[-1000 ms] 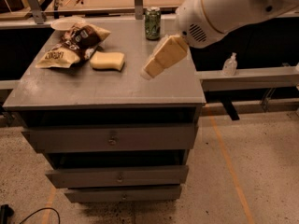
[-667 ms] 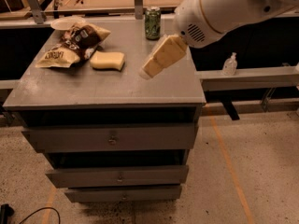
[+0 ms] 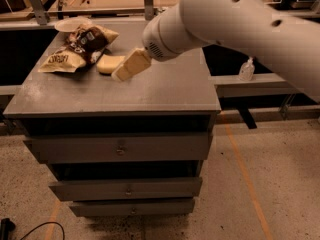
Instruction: Pick brown chip bag
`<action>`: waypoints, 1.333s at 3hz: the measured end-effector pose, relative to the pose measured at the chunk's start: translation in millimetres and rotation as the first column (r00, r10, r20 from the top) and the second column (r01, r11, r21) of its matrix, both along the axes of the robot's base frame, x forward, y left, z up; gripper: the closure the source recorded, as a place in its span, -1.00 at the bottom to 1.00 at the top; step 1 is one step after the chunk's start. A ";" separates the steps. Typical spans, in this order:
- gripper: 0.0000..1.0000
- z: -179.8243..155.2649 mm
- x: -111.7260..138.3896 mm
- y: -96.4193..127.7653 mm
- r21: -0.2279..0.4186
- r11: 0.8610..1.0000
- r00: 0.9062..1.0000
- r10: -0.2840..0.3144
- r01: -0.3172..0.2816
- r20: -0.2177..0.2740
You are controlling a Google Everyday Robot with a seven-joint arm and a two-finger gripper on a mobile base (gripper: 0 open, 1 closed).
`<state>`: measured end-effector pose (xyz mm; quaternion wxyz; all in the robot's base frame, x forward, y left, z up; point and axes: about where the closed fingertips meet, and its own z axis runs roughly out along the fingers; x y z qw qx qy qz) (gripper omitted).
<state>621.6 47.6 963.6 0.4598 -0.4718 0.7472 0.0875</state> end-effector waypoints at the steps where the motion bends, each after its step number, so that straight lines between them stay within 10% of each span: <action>1: -1.00 -44.8 47.7 41.7 0.007 1.000 1.000 -0.018 0.018 -0.021; 4: -1.00 -77.0 85.2 103.2 -0.017 1.000 0.999 -0.024 0.024 -0.029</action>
Offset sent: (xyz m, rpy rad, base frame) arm 0.1332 0.1203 -0.1264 -0.1270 0.1279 -0.1969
